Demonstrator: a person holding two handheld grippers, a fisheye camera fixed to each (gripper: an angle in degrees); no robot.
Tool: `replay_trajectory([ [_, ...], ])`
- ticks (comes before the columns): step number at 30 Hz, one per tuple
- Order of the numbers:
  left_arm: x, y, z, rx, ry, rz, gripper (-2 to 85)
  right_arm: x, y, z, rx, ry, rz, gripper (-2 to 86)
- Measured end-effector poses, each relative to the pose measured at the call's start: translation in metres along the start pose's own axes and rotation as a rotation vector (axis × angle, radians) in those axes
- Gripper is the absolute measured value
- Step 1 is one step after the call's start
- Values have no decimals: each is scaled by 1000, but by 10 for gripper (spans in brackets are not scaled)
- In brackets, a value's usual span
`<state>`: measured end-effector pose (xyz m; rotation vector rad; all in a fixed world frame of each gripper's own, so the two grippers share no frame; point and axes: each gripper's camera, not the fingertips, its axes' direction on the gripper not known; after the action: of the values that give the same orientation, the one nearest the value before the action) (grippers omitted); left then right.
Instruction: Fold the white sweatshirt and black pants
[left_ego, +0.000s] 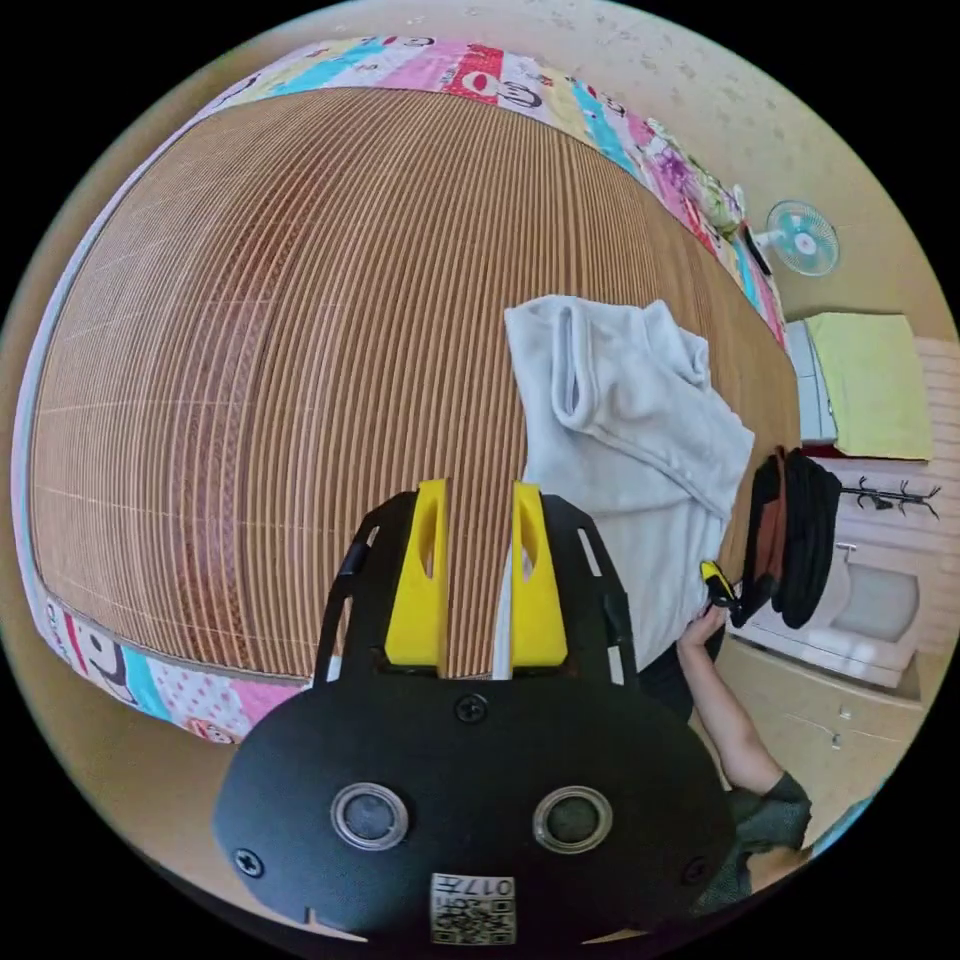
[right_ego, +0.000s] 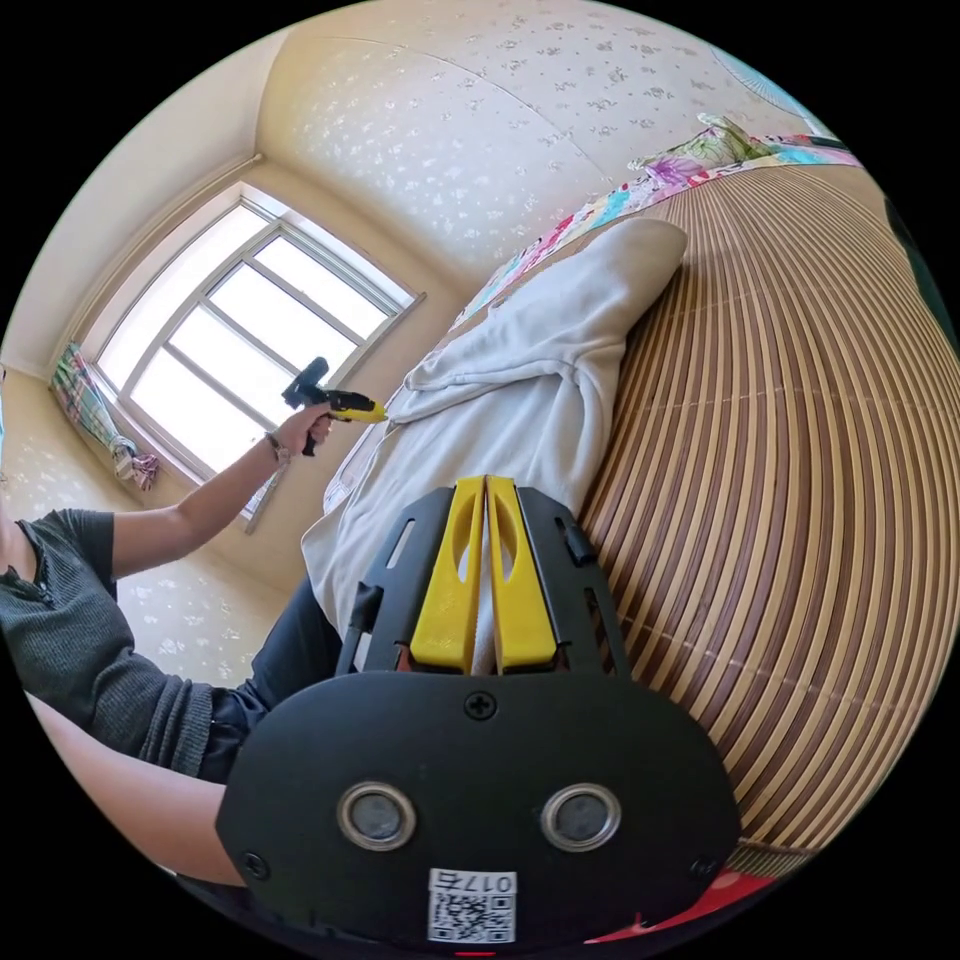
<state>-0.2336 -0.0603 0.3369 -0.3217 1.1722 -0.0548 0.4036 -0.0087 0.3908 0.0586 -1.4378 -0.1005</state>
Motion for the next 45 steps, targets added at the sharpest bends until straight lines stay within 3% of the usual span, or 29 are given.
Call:
replay_trajectory([
  [2,15,51,12,116,140,127,68,3,-7,4,-10,-29,40,5],
  [6,37,129,38,142,172,220,61,0,-18,7,-49,-24,145,5],
  [9,47,179,62,123,86,219,54,-50,-19,8,-91,212,129,5],
  [13,71,204,88,244,-176,201,14,-101,-26,50,-174,638,38,5],
  [15,79,191,94,269,-196,184,4,-96,-53,69,-238,671,16,5],
  [19,84,133,99,216,-204,173,-1,-51,-145,88,-354,609,124,4],
  [22,77,102,89,76,-164,152,6,-15,-192,79,-436,443,301,5],
  [24,73,108,73,60,-129,189,18,-20,-199,58,-411,303,275,7],
  [26,56,160,39,239,-81,219,18,-53,-172,13,-282,226,167,11],
  [29,9,242,12,451,-18,90,47,-85,-99,-31,-224,287,155,20],
  [31,-20,277,8,470,18,43,88,-102,-50,-54,-155,216,120,33],
  [36,-79,322,9,351,112,-17,157,-99,34,-93,-130,123,250,91],
  [41,-130,336,30,116,241,-141,95,-89,50,-87,-173,5,330,110],
  [45,-163,351,24,133,467,-127,49,-95,40,-84,-244,-21,350,58],
])
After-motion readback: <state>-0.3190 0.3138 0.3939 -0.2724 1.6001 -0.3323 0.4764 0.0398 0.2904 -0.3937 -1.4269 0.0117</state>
